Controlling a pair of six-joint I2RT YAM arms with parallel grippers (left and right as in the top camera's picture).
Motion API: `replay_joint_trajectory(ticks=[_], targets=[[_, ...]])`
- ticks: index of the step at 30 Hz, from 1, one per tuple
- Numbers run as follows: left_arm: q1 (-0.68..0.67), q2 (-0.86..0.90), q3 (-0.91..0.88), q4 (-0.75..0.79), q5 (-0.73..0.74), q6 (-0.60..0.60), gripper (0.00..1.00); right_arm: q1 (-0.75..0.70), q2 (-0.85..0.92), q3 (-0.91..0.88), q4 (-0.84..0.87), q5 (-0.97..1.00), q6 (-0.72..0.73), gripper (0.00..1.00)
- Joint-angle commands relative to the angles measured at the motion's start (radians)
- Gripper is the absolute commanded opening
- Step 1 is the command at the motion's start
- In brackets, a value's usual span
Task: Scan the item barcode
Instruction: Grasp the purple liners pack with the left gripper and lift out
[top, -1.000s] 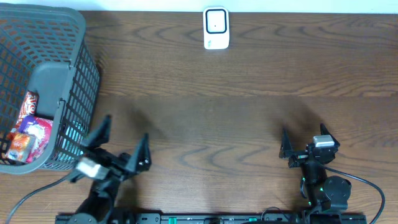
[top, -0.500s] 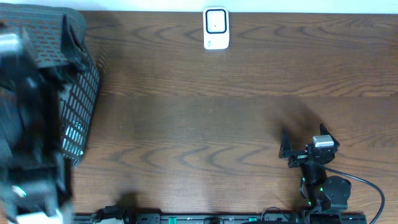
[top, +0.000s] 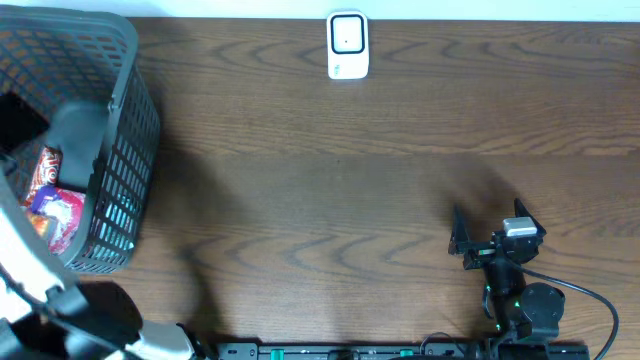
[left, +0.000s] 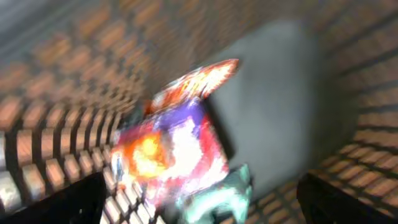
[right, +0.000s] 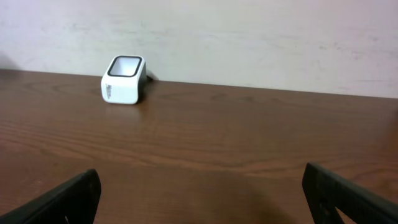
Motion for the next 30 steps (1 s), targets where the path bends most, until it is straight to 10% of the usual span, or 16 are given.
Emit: replay_joint_trajectory(ticks=[1, 25, 30], targets=[[0.002, 0.127, -0.005, -0.085, -0.110, -0.220, 0.98, 0.006, -0.005, -0.002, -0.003, -0.003, -0.011, 0.99], [0.002, 0.352, -0.364, 0.068, -0.167, -0.426, 0.99, 0.006, -0.005, -0.002, -0.003, -0.003, -0.011, 0.99], [0.002, 0.352, -0.364, 0.058, -0.164, -0.406, 0.34, 0.006, -0.005, -0.002, -0.003, -0.003, -0.011, 0.99]])
